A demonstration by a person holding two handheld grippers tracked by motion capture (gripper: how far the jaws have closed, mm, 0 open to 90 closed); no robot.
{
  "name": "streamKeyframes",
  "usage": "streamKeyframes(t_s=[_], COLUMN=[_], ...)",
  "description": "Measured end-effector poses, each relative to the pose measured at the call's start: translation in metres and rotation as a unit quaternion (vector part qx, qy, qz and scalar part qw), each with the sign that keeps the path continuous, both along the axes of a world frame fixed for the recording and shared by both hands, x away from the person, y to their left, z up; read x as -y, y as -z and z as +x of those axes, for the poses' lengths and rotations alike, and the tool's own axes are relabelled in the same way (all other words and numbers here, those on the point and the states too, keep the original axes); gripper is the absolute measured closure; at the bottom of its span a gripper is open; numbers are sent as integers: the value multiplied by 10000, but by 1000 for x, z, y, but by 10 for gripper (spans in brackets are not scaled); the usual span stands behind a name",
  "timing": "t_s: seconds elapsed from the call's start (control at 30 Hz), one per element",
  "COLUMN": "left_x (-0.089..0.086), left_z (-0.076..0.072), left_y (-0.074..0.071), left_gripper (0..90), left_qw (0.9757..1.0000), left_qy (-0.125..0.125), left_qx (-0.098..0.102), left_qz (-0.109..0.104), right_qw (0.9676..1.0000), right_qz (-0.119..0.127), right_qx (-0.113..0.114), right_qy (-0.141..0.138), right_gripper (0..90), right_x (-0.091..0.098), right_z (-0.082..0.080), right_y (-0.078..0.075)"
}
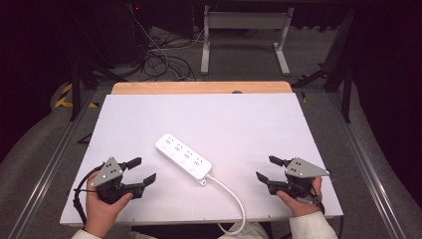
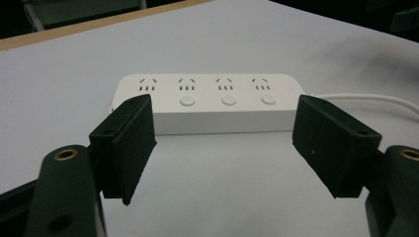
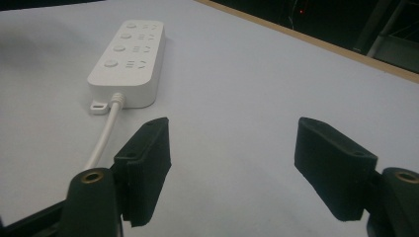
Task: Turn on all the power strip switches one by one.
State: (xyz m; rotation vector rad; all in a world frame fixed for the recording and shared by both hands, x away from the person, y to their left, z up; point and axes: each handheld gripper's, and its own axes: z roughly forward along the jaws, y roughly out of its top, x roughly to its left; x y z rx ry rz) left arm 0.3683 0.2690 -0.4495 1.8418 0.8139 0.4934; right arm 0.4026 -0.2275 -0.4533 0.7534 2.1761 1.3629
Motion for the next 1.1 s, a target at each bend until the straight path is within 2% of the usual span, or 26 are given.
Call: streamKeyframes(t_s=[0.07,0.17,0.37,0.6,0.67,0.73,0.87,0.93,1.1], left_x=[2,2,1,2,2,1,4,6,10], left_z=[-1,-1,-1,2,6,10,17,20,26], left_y=[-1,-3,-4,-10,-15,-19,-27,-30,-34], left_gripper=[291,297,326,362,378,384,395,397,397], left_qw=[10000,9999,10000,9998,9996,9995,9993,9994,9990], left_qy=[65,62,62,-7,-49,-49,70,85,89], left_qx=[-10,-4,-47,-121,-228,-276,-343,-318,-414], left_qz=[15,92,10,154,174,164,89,134,126], right_qw=[10000,10000,10000,10000,9999,9999,9998,9998,9998], right_qz=[-9,-15,4,12,53,66,90,87,66], right_qx=[2,11,-5,-2,-34,-64,-117,-127,-128], right_qy=[3,-26,-46,-46,-116,-118,-110,-111,-130], right_gripper=[312,324,341,364,423,433,433,433,433], right_x=[0,0,0,-1,0,-1,-1,0,-1], right_z=[0,0,0,-1,-2,-2,-2,-1,-1], right_y=[1,1,1,0,0,0,1,1,1])
